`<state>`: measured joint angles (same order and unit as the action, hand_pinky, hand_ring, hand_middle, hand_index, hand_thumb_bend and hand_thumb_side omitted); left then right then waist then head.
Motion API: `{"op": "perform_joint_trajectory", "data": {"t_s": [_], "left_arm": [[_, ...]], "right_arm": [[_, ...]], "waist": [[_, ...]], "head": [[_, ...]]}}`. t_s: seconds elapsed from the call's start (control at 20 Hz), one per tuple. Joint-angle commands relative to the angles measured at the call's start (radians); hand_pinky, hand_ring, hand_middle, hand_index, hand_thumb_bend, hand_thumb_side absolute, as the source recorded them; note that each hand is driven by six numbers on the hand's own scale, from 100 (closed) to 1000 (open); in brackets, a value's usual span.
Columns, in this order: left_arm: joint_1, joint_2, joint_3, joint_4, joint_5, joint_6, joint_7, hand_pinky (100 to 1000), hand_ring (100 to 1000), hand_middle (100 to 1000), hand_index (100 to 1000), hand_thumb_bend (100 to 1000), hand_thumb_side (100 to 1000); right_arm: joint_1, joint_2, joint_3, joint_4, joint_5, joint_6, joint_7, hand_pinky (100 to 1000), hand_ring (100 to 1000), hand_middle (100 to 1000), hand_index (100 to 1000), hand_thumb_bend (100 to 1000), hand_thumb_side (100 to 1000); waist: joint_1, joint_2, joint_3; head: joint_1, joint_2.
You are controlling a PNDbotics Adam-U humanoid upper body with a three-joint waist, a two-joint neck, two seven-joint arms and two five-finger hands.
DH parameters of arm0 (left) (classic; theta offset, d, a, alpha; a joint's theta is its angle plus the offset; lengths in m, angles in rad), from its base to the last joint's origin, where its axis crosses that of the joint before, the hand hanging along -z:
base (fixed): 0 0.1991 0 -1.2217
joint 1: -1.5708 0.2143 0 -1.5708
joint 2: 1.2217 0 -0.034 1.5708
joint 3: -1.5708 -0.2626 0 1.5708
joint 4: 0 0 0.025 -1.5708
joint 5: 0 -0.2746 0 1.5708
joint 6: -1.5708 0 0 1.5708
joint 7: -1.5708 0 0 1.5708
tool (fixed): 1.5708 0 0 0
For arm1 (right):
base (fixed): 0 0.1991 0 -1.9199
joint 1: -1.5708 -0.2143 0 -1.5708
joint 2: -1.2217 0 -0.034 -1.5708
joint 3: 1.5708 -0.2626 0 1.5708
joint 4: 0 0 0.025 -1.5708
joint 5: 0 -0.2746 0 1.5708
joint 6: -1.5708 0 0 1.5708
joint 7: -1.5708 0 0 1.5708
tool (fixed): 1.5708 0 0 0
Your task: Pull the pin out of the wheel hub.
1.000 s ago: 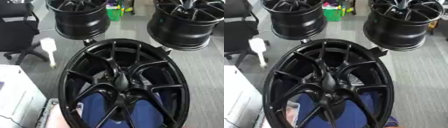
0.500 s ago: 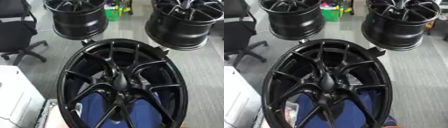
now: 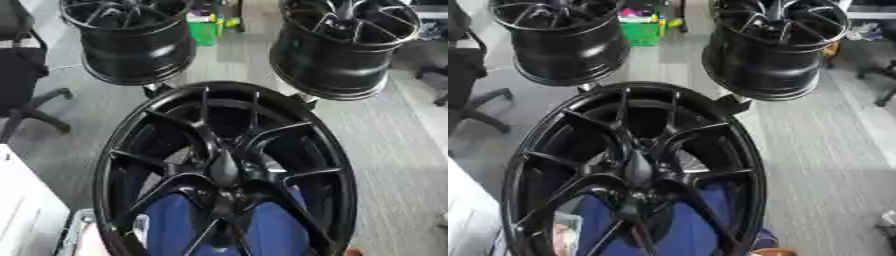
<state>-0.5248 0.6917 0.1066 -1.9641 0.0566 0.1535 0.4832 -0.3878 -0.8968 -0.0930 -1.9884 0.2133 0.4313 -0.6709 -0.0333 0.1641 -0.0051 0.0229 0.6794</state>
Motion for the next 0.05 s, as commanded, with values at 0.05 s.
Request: {"op": "perform_joint_trajectory", "data": {"t_s": [0.05], "left_arm": [[0.015, 0.000, 0.022, -0.035, 0.027, -0.032, 0.044, 763, 767, 722, 798, 378, 664]], "right_arm": [[-0.014, -0.036, -0.019, -0.012, 0.007, 0.053, -0.060, 865, 788, 751, 796, 100, 100]], "waist": [[-0.003, -0.012, 0.003]], "head": [[-0.005, -0.020]]}}
